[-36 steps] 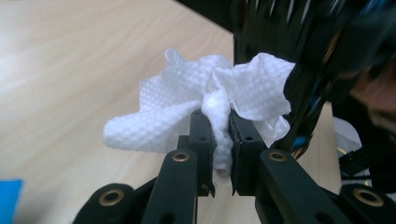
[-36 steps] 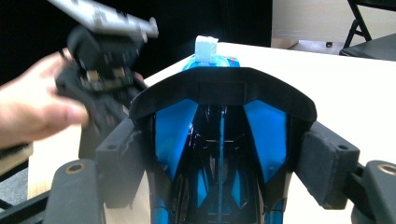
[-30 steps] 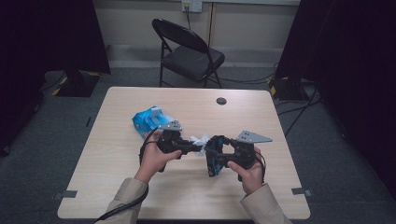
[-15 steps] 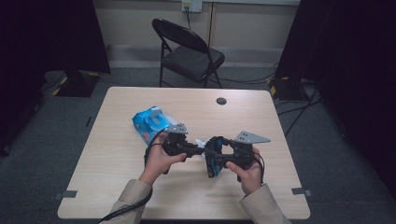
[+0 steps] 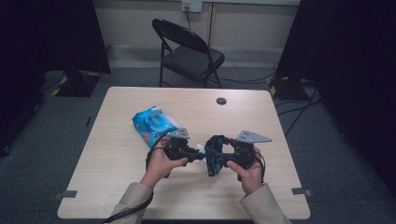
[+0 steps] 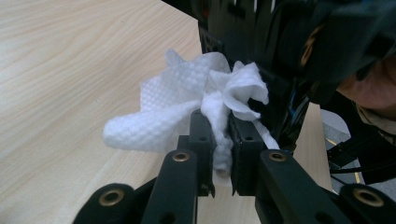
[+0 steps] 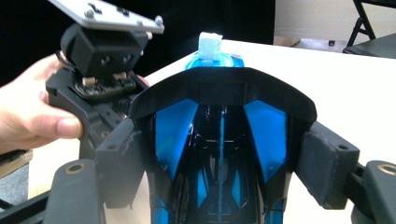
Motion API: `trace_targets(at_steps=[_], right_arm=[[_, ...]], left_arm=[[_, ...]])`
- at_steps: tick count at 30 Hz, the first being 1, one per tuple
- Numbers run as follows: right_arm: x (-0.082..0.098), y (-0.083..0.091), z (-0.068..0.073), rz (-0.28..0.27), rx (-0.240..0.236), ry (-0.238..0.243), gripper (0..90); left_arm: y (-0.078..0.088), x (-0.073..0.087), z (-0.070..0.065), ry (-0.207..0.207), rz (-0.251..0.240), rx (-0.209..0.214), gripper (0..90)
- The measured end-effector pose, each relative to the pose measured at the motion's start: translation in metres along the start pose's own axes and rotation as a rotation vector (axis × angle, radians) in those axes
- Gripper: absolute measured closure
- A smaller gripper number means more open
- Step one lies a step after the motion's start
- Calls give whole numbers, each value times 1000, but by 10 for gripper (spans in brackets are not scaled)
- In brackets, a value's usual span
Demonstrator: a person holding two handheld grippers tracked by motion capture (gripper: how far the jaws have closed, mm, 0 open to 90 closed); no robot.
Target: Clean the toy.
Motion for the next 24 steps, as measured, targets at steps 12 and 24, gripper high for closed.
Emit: trace_targets(at_steps=[12, 24], right_arm=[[-3, 3, -1, -12, 3, 0, 256], [-5, 5, -1, -17, 3, 0, 256]], left_arm=[[-14, 13, 0, 2, 36, 17, 815], [-24, 25, -1, 12, 60, 29, 815]])
Point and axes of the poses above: each handheld gripper's, and its own axes: y roughly backward along the jaws, x roughly out of its underside, z roughly to its left, the point moved 3 cm from there along -y, roughly forward along the jaws, and after that the axes turned 10 degrees about x, right-handed, at the moved point
